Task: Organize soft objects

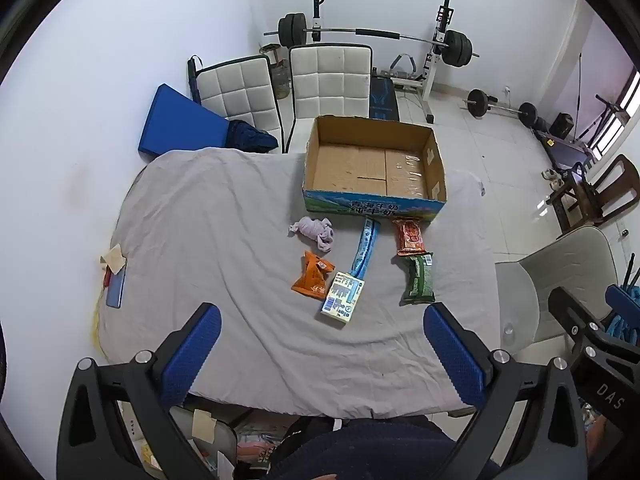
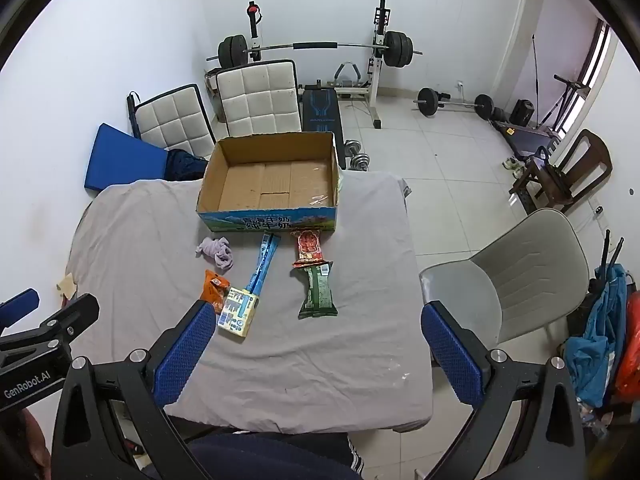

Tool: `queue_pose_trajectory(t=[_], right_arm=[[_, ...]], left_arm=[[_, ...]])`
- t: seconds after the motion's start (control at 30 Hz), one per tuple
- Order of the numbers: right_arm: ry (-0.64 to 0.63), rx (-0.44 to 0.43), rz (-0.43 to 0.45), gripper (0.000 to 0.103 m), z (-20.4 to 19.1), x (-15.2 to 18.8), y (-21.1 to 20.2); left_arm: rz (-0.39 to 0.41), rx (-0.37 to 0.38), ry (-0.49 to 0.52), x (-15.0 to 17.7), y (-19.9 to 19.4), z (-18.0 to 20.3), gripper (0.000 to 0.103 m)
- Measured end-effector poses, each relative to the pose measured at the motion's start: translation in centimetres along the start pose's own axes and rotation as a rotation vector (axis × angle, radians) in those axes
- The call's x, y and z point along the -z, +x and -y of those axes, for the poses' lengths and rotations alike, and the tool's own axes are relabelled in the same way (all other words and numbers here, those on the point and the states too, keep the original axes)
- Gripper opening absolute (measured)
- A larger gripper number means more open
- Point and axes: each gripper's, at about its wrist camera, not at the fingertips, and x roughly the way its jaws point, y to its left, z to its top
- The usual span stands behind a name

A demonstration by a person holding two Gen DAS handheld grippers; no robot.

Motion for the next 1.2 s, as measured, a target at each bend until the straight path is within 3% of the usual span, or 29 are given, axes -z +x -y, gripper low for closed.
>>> queue_pose_trajectory(t=[1.2], right_arm=[[0.018,0.023,0.036,0.103,-0.1,-0.1,-1.2]], left_arm=[[0.037,0.025,-0.009,-0.2,-0.8,0.1,0.103]])
